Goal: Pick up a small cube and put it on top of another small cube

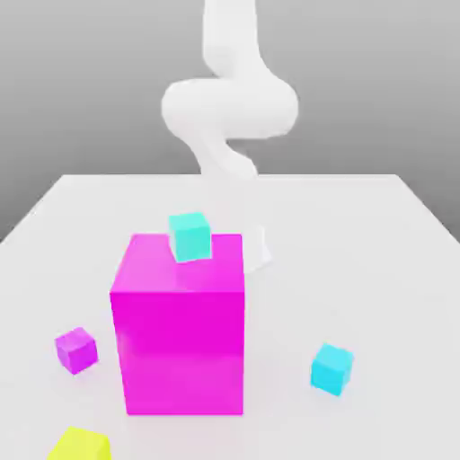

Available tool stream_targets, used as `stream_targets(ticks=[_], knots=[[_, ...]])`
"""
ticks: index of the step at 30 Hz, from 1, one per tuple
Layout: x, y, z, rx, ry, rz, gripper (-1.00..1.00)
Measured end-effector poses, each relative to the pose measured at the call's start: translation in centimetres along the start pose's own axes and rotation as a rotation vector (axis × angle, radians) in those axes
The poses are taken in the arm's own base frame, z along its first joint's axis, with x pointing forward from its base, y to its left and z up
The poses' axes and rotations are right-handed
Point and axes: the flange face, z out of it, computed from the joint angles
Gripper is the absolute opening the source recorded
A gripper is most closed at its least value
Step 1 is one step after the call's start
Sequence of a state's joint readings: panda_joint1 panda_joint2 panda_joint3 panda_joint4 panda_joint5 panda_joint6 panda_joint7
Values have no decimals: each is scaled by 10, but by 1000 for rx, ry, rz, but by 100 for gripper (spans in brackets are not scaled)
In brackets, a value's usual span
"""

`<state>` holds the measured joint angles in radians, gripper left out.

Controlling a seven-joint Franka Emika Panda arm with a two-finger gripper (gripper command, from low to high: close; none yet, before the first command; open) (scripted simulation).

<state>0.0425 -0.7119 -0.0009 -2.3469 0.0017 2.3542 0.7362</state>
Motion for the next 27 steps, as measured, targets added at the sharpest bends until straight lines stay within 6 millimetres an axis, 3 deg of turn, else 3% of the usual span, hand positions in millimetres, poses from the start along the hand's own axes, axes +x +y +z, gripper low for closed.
stream_targets(ticks=[6,13,17,21,27], knots=[[-67,-2,141,-76,-203,-246,0],[-181,28,261,-142,-433,-533,0],[-254,62,308,-173,-566,-700,0],[-324,103,337,-196,-692,-863,0],[-359,136,381,-202,-716,-887,0]])
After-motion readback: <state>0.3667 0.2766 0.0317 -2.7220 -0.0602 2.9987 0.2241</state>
